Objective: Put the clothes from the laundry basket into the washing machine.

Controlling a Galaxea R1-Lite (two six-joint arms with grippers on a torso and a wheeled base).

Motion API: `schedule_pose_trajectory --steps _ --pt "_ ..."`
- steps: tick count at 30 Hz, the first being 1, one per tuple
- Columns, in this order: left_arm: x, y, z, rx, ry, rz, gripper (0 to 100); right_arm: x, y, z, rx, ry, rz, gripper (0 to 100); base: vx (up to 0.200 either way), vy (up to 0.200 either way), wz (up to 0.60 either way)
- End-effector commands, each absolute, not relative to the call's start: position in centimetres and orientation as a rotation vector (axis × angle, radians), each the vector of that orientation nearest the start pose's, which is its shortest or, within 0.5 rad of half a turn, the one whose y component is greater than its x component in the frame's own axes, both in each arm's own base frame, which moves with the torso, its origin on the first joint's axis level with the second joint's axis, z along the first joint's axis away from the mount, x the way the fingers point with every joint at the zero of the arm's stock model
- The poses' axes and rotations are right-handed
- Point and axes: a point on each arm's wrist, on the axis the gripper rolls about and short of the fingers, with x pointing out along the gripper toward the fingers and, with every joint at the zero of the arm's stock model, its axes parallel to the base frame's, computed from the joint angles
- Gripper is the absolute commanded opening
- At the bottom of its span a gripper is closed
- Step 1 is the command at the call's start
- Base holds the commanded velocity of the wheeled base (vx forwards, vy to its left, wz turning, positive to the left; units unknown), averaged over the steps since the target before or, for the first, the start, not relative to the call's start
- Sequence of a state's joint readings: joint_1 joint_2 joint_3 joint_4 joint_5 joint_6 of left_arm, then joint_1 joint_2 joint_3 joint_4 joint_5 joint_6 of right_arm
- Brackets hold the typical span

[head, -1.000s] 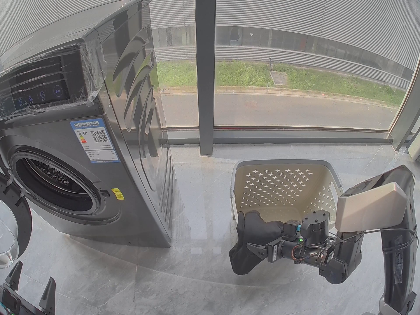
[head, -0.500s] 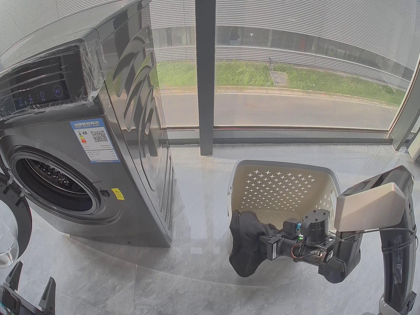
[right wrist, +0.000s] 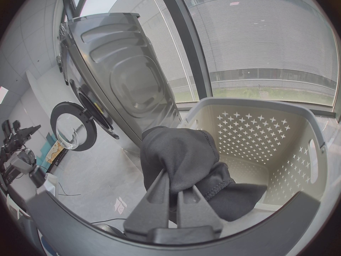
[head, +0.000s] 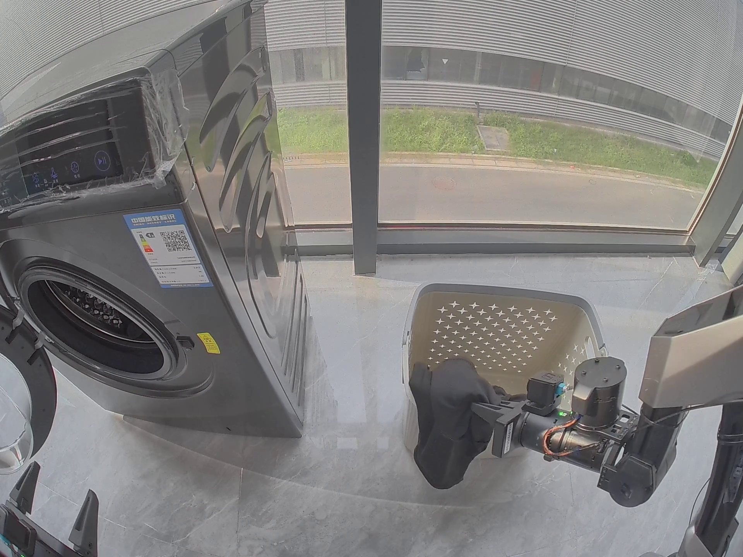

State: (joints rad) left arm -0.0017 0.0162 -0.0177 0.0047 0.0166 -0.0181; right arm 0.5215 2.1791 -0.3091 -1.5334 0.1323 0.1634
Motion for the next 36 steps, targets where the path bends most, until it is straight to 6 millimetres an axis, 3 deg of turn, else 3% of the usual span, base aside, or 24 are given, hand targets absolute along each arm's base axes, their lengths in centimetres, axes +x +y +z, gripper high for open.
schedule_pose_trajectory --steps 1,10,21,26,36 --pt "-2.3 0.0 7.6 -0.018 0.000 0.015 100 21.5 14.7 7.2 0.115 0.251 0.693 0 0.000 0.000 0.00" --pt "-2.3 0.0 7.6 -0.017 0.000 0.015 100 19.1 14.6 13.1 0.150 0.016 0.718 0 0.000 0.000 0.00" --pt "-2.3 0.0 7.6 -0.017 0.000 0.015 100 20.2 14.2 15.6 0.114 -0.073 0.476 0 0.000 0.000 0.00" --pt "-2.3 0.0 7.6 -0.015 0.000 0.014 100 20.3 13.9 15.8 0.113 -0.046 0.323 0 0.000 0.000 0.00" --pt "-2.3 0.0 7.6 -0.018 0.000 0.014 100 20.4 13.8 16.0 0.125 -0.054 0.285 0 -0.200 0.000 0.00"
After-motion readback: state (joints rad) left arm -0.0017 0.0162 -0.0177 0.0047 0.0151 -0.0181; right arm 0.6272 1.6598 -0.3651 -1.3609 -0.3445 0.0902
